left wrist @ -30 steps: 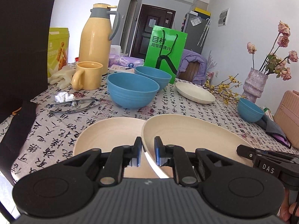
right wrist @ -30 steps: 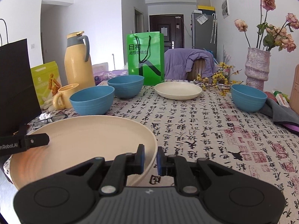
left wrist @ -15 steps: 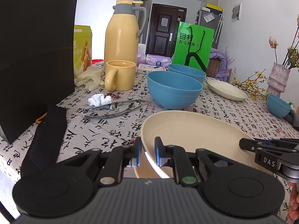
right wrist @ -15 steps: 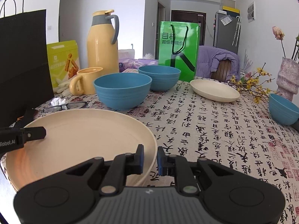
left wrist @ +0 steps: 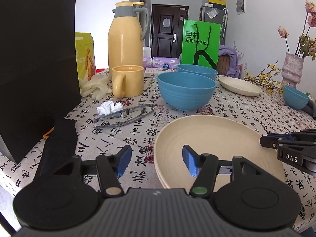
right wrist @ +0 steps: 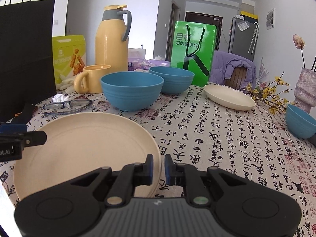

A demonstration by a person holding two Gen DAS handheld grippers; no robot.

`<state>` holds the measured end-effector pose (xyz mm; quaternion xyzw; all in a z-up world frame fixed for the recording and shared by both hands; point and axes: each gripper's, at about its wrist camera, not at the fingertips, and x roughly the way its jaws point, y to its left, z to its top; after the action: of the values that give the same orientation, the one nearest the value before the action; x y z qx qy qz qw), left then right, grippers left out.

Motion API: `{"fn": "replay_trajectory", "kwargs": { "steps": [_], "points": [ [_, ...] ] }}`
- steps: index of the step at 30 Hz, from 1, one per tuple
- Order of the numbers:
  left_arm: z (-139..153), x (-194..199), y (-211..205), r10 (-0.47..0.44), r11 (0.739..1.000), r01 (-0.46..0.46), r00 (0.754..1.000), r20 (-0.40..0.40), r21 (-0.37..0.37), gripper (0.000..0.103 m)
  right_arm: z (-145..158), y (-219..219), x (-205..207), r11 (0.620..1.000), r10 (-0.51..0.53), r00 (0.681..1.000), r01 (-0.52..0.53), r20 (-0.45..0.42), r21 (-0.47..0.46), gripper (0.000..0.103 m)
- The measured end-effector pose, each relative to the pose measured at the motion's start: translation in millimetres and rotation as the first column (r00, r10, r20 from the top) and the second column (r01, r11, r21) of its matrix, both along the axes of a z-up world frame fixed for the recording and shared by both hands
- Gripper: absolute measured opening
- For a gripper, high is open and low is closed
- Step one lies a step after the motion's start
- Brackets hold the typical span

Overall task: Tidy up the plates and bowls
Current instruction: 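Lower the plates onto the placed plates and open both grippers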

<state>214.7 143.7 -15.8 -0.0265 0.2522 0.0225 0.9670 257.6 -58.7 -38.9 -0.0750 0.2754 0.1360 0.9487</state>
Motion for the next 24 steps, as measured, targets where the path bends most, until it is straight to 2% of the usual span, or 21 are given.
{"fn": "replay_trajectory", "kwargs": {
  "steps": [2,3,5,7,8,10,12,17,19,24],
  "points": [
    [7.3,-6.7,-1.1,-0.004,1.000,0.005,1.000,0.030,-0.022,0.069,5.4,-6.2,-4.8,1.000,0.007,1.000,-0.008,0.005,0.026,0.014],
    [11.3,-10.4,-3.3,-0.011,1.000,0.012,0.999,0.046,-0.028,0.073,9.5,-10.3,-8.4,0.999,0.016,1.000,-0.016,0.010,0.041,0.020],
    [19.2,-19.4,-11.5,-0.030,0.999,0.033,0.996,0.081,-0.035,0.077,17.1,-20.0,-18.0,0.998,0.021,0.999,-0.023,0.030,0.063,0.034],
    [24.6,-30.0,-20.9,-0.052,0.997,0.058,0.992,0.116,-0.047,0.089,25.8,-34.3,-31.8,0.997,0.011,0.998,-0.015,0.060,0.082,0.058],
    [26.8,-37.2,-27.9,-0.068,0.995,0.076,0.989,0.134,-0.057,0.093,30.3,-43.2,-40.8,0.996,-0.002,0.997,-0.006,0.083,0.091,0.063],
    [29.0,-49.5,-41.5,-0.104,0.992,0.115,0.982,0.157,-0.060,0.099,37.1,-61.5,-59.3,0.995,-0.036,0.991,0.024,0.130,0.094,0.081],
    [29.9,-60.2,-56.4,-0.128,0.989,0.139,0.975,0.179,-0.049,0.102,41.4,-80.8,-78.9,0.994,-0.077,0.982,0.063,0.171,0.086,0.089],
    [30.3,-85.5,-92.8,-0.167,0.983,0.181,0.963,0.213,-0.045,0.103,43.7,-126.0,-125.3,0.989,-0.141,0.963,0.129,0.230,0.067,0.094],
    [29.5,-92.6,-103.5,-0.174,0.981,0.188,0.960,0.221,-0.041,0.103,41.5,-143.2,-141.9,0.984,-0.172,0.956,0.155,0.237,0.091,0.103],
    [27.0,-102.5,-127.3,-0.190,0.980,0.199,0.957,0.220,-0.019,0.103,30.0,-172.7,-167.7,0.975,-0.207,0.954,0.182,0.216,0.131,0.103]
  ]
}}
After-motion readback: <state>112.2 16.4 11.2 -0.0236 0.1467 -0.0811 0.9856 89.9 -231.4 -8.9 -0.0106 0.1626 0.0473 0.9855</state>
